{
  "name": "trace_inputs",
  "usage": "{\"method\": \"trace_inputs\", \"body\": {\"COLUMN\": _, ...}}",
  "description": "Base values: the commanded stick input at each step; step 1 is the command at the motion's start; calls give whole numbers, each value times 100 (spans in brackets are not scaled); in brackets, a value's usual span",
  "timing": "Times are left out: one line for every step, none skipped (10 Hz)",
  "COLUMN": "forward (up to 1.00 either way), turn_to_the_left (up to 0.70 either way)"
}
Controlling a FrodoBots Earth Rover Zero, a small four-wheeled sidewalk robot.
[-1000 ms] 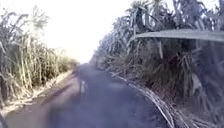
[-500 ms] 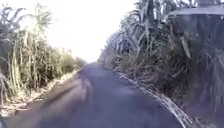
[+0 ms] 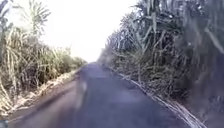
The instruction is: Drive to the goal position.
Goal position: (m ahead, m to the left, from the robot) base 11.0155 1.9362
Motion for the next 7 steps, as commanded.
{"method": "trace_inputs", "body": {"forward": 70, "turn_to_the_left": 17}}
{"method": "trace_inputs", "body": {"forward": 70, "turn_to_the_left": 28}}
{"method": "trace_inputs", "body": {"forward": 70, "turn_to_the_left": 35}}
{"method": "trace_inputs", "body": {"forward": 70, "turn_to_the_left": 35}}
{"method": "trace_inputs", "body": {"forward": 70, "turn_to_the_left": 35}}
{"method": "trace_inputs", "body": {"forward": 70, "turn_to_the_left": 7}}
{"method": "trace_inputs", "body": {"forward": 70, "turn_to_the_left": 4}}
